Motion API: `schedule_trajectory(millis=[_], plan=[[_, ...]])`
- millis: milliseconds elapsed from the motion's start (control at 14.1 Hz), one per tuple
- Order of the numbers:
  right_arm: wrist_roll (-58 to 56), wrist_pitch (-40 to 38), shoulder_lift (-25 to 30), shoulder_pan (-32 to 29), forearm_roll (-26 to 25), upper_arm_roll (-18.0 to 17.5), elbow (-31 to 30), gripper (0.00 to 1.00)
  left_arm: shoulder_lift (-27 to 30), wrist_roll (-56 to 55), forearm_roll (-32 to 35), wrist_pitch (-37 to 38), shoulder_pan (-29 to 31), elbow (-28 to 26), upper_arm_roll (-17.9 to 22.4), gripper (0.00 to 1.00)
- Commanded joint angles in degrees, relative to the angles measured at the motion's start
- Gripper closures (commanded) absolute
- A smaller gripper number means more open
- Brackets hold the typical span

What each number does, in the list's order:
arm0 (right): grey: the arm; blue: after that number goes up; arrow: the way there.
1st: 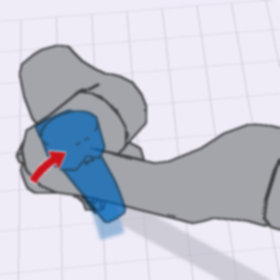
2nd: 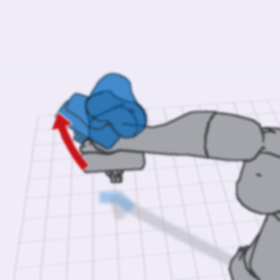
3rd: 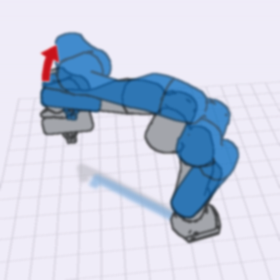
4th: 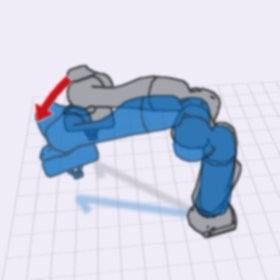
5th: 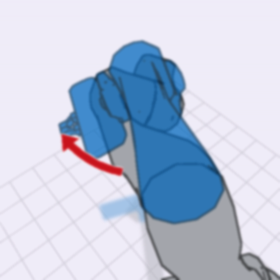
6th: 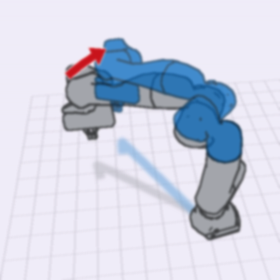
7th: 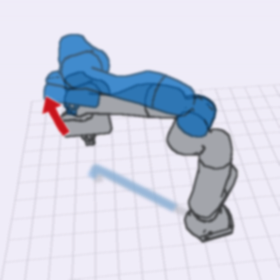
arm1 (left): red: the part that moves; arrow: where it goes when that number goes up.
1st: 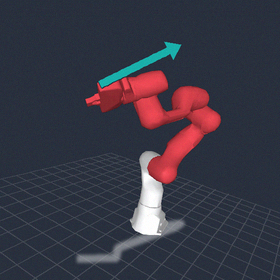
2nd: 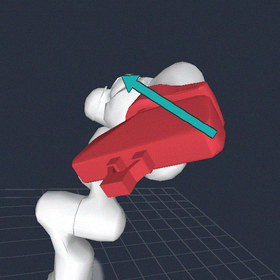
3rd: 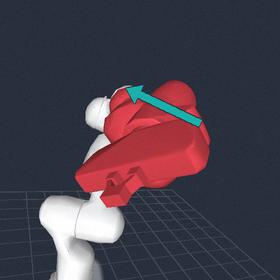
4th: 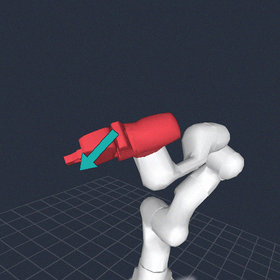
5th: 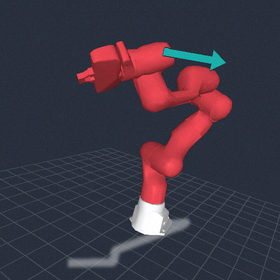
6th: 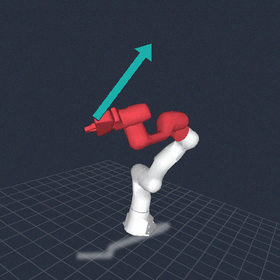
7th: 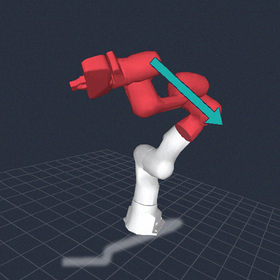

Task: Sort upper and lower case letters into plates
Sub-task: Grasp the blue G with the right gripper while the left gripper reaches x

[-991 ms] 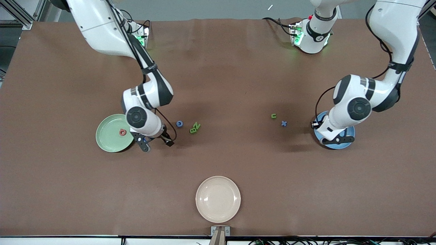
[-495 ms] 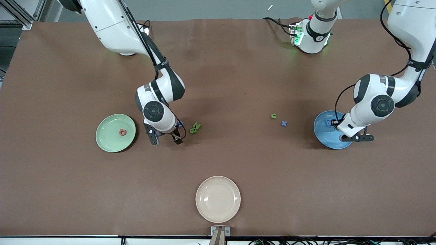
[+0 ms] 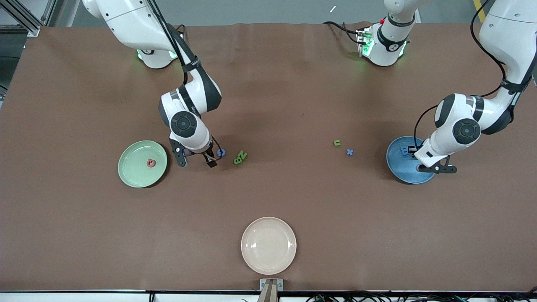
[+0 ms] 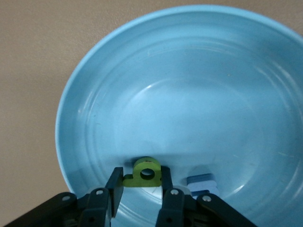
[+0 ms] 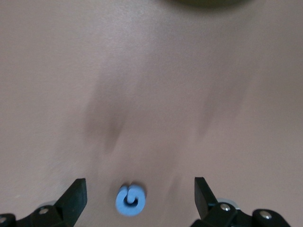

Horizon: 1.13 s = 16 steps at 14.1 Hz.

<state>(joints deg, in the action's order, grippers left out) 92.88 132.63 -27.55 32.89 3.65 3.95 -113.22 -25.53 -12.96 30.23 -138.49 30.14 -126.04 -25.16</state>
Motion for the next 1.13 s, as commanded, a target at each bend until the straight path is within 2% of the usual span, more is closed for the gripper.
schedule_trajectory(millis=[0,71,142,212,354,566,708,920,1061], plan=[[0.99,3.07,-0.05,0.42,-1.46,-0.08,-1.92,0.00,0.48,0.65,1.15,-0.73,1.15,-0.35,-0.94,0.62],[0.99,3.34,-0.22,0.42,-1.37,-0.17,-1.92,0.00,0.74,0.65,1.06,-0.73,1.15,-0.26,-0.95,0.37],[0.99,4.12,-0.31,0.51,-1.37,-0.26,-1.83,0.00,1.00,0.65,1.06,-0.64,1.15,-0.17,-1.29,0.15],[0.99,5.26,-0.40,0.51,-1.37,-0.35,-1.92,0.00,1.35,0.65,1.06,0.06,1.23,0.01,-2.51,0.04],[0.99,6.41,-1.28,0.60,-1.28,-0.52,-1.74,0.00,2.67,0.65,0.10,3.91,2.55,0.97,-5.50,0.01],[1.25,8.34,-2.25,1.47,-0.76,-0.52,-1.66,0.00,2.77,-0.22,-3.06,10.94,5.88,4.74,-13.40,0.01],[1.43,8.61,-3.30,2.09,-0.67,-0.52,-1.22,0.00,2.33,-0.58,-5.17,12.54,5.80,6.85,-16.14,0.01],[1.43,9.05,-4.53,2.71,-0.58,-0.52,-0.87,0.03,0.23,-6.70,-5.44,12.46,3.44,8.61,-19.31,0.01],[1.51,9.05,-4.80,2.71,-0.49,-0.52,-0.78,0.08,-2.15,-9.01,-5.35,11.67,0.28,9.76,-19.31,0.01]])
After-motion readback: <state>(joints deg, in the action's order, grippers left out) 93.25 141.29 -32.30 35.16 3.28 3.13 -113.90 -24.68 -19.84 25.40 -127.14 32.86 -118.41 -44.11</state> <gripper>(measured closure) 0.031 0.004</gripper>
